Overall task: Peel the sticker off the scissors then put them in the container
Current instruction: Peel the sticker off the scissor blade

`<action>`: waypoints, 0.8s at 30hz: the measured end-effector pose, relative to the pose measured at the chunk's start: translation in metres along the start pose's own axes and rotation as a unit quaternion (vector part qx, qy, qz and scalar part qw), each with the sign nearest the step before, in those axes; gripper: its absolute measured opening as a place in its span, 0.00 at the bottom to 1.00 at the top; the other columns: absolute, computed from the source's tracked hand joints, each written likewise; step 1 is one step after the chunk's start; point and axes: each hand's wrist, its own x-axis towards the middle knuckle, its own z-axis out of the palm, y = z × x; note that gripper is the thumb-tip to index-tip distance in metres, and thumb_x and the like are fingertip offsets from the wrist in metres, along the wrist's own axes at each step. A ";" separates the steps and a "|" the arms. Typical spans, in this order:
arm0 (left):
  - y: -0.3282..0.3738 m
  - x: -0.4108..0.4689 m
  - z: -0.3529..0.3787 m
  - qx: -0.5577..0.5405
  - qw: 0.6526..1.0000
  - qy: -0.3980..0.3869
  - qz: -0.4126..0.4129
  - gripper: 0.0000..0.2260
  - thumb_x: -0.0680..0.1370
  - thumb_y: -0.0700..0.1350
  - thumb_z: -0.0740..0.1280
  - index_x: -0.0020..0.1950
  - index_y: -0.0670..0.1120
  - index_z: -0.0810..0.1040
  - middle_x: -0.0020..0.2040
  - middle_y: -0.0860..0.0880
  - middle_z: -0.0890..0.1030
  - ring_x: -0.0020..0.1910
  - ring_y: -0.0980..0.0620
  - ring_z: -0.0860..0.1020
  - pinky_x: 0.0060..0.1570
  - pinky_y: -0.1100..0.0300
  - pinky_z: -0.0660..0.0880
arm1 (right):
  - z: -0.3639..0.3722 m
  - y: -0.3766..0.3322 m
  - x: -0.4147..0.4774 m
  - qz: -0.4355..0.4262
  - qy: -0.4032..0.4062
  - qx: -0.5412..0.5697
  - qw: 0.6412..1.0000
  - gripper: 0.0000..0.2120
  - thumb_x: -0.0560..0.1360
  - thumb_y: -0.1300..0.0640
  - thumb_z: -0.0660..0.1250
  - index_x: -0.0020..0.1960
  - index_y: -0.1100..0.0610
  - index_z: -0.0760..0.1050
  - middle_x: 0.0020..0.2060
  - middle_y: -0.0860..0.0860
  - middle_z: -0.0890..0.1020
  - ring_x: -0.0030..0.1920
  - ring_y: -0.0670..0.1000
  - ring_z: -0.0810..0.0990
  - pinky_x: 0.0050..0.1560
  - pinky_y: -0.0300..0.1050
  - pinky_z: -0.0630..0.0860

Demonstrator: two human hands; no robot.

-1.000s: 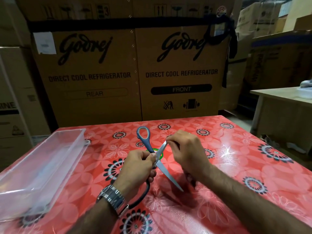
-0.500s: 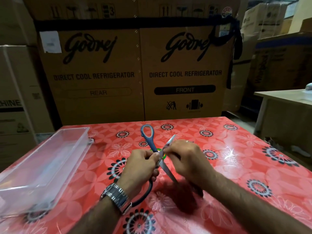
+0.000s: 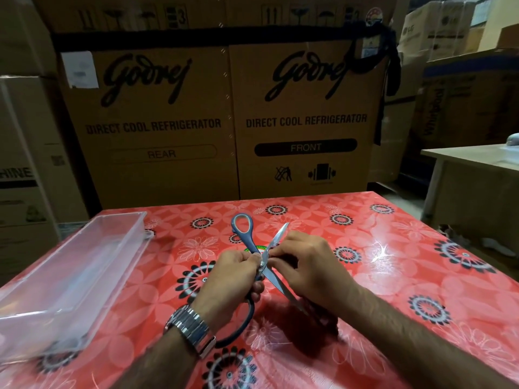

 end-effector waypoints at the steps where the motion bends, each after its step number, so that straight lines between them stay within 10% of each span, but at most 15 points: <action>1: 0.001 0.000 0.001 -0.005 1.000 0.000 -0.002 0.13 0.82 0.41 0.58 0.38 0.42 0.72 0.28 0.49 0.69 0.22 0.56 0.67 0.20 0.64 0.64 | -0.001 0.000 0.000 0.000 0.002 0.001 1.000 0.02 0.70 0.61 0.72 0.41 0.59 0.83 0.35 0.51 0.80 0.36 0.48 0.78 0.36 0.42 0.75; 24: -0.003 -0.004 0.001 0.052 0.996 0.007 0.067 0.11 0.82 0.40 0.59 0.49 0.34 0.77 0.30 0.48 0.70 0.23 0.57 0.70 0.23 0.65 0.69 | -0.006 0.009 0.001 -0.019 0.024 -0.088 0.996 0.07 0.73 0.67 0.65 0.48 0.63 0.82 0.39 0.54 0.79 0.38 0.56 0.77 0.37 0.54 0.76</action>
